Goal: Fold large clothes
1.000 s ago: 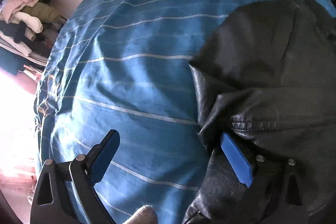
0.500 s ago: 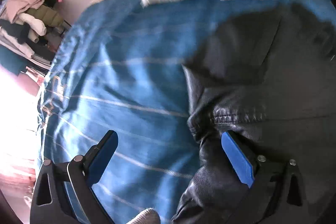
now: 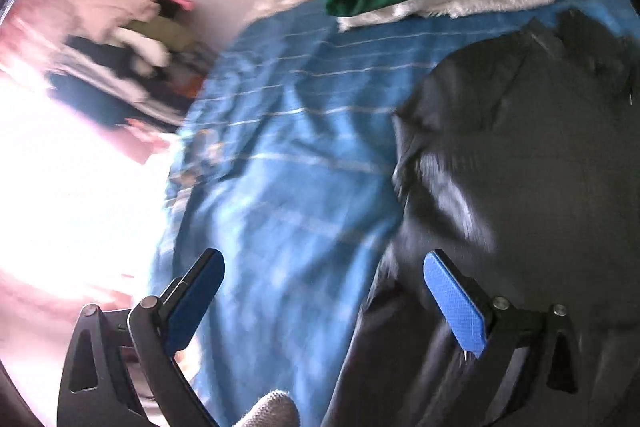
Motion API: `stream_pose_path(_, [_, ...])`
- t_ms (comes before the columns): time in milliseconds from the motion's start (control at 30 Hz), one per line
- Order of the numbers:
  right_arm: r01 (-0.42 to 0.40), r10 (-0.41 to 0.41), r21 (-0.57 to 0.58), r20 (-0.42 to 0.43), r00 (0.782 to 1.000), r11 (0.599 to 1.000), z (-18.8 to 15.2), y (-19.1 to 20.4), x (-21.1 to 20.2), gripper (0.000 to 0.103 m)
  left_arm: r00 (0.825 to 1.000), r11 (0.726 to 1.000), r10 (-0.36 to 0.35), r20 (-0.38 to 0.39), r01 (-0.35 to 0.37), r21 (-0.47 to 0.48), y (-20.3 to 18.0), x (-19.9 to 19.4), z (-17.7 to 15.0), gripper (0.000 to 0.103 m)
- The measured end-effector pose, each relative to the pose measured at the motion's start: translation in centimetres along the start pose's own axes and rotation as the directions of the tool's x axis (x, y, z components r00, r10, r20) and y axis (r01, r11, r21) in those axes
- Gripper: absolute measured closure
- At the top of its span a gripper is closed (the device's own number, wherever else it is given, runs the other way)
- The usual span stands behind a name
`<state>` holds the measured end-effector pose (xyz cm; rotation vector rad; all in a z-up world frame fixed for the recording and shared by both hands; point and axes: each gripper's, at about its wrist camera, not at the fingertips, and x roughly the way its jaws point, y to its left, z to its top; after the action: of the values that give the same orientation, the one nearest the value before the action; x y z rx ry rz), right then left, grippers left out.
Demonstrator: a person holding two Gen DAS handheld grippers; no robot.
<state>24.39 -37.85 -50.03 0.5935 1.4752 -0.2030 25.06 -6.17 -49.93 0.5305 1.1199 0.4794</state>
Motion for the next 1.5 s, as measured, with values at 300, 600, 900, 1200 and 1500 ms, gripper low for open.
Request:
stream_pose_path(300, [0.084,-0.094,-0.143,-0.067,0.993,0.986,-1.4,-11.5,-1.3,0.030,0.982,0.988,0.104,-0.160,-0.084,0.131,-11.8,-9.7,-10.4,0.000])
stream_pose_path(600, [0.158,-0.164,-0.061,-0.114,0.980,0.986,-1.6,-23.8,-2.2,0.030,0.999,0.949,0.036,-0.039,-0.022,0.315,-23.2,-23.0,-17.0,0.000])
stream_pose_path(900, [0.182,-0.180,0.012,-0.111,0.977,0.983,0.3,-28.9,-3.3,0.030,0.975,0.900,0.222,-0.004,-0.203,0.386,-31.3,-20.0,-19.0,0.000])
stream_pose_path(1200, [-0.099,0.092,-0.112,-0.066,0.994,0.989,4.5,-22.5,-0.8,0.030,0.985,0.997,-0.080,-0.151,0.082,0.001,-23.7,-17.5,-14.3,0.074])
stream_pose_path(1500, [-0.543,0.553,0.106,-0.171,0.815,0.833,6.9,-13.5,6.7,0.012,0.967,0.967,-0.249,-0.051,0.245,-0.066,-16.2,-19.1,-12.7,0.095])
